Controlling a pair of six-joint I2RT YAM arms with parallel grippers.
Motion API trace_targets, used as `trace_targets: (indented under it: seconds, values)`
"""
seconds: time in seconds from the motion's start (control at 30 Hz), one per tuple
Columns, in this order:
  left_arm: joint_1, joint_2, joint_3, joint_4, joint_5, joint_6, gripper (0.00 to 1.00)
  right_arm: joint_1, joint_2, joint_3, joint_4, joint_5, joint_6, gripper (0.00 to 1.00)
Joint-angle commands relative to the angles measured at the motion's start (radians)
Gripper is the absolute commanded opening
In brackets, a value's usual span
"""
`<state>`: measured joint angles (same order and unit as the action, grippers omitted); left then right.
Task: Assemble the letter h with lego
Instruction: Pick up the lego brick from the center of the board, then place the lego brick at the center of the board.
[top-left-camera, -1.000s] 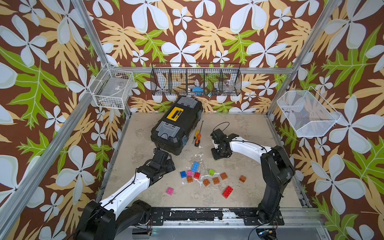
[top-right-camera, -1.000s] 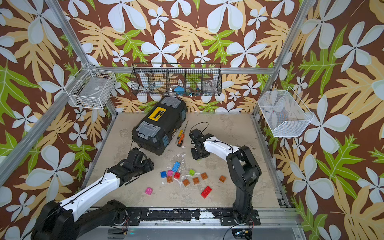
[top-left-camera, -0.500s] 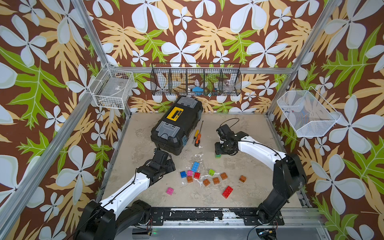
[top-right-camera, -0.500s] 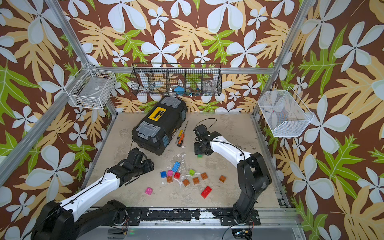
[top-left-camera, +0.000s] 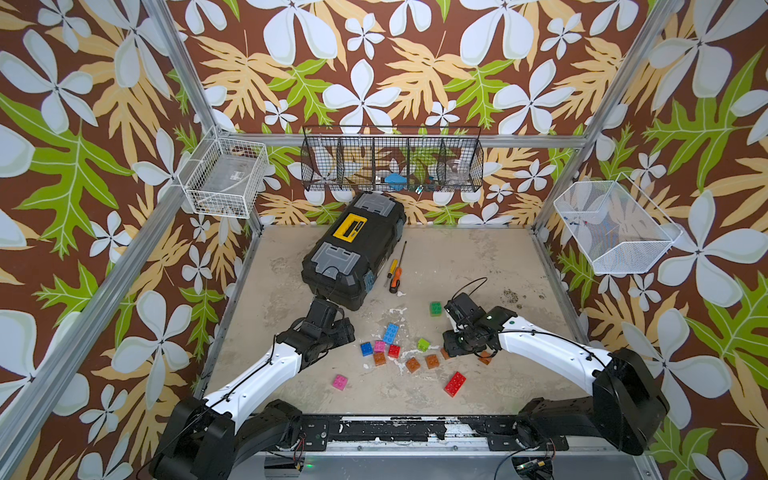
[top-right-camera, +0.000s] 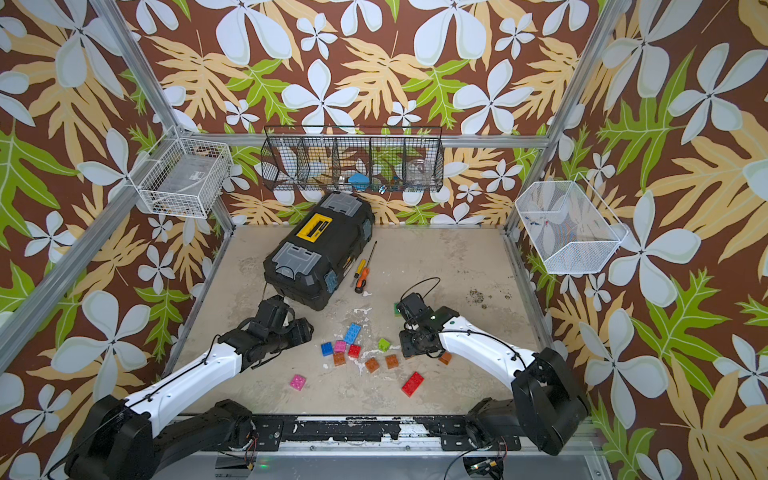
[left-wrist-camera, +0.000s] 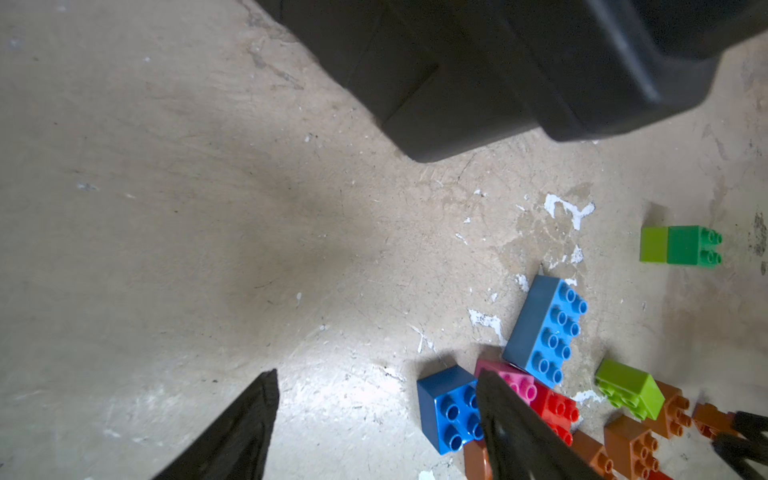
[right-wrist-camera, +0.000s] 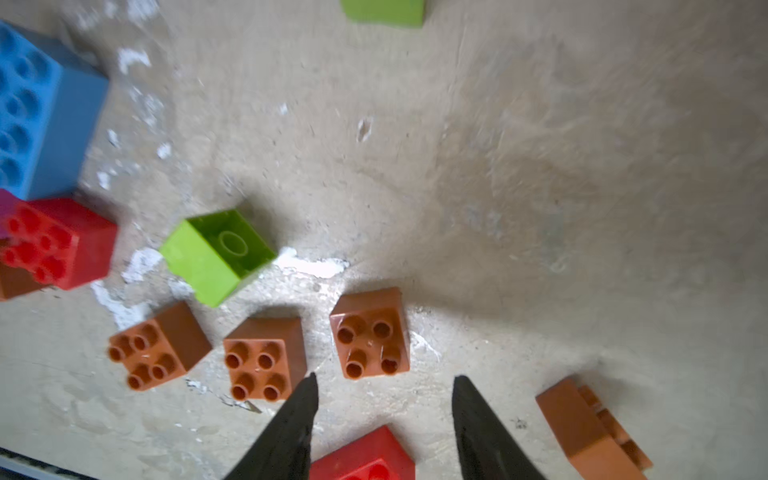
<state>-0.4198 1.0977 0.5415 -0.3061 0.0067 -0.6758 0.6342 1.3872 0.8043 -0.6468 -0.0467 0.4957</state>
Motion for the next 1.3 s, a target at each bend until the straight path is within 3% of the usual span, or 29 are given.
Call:
trace_targets:
  seconds: [0.0, 0.23, 0.47, 0.6, 0.87, 1.0, 1.13, 1.27]
  values:
    - [0.002, -0.002, 0.005, 0.009, 0.001, 0.017, 0.85, -0.002, 0.035, -0.019, 0.070, -0.047, -0.026, 0.55]
    - [0.003, 0.014, 0.008, 0.006, -0.001, 0.018, 0.91, -0.001, 0.095, -0.020, 0.102, -0.014, -0.036, 0.53]
    - [0.003, 0.015, 0.008, 0.010, 0.005, 0.017, 0.91, -0.001, 0.129, 0.014, 0.108, 0.039, 0.003, 0.37]
    - [0.003, 0.018, 0.006, 0.015, 0.012, 0.016, 0.91, 0.000, 0.165, 0.126, 0.115, 0.024, 0.055, 0.27]
    - [0.003, 0.019, 0.003, 0.018, 0.018, 0.018, 0.91, 0.072, 0.378, 0.367, 0.101, 0.034, 0.079, 0.31]
    - [0.003, 0.019, 0.002, 0.023, 0.026, 0.016, 0.91, 0.076, 0.464, 0.407, 0.115, 0.044, 0.084, 0.32]
    - [0.002, 0.023, 0.000, 0.025, 0.032, 0.016, 0.91, 0.076, 0.499, 0.418, 0.112, 0.041, 0.085, 0.40]
    - [0.003, 0.023, 0.000, 0.028, 0.035, 0.016, 0.91, 0.076, 0.445, 0.422, 0.080, 0.026, 0.059, 0.48]
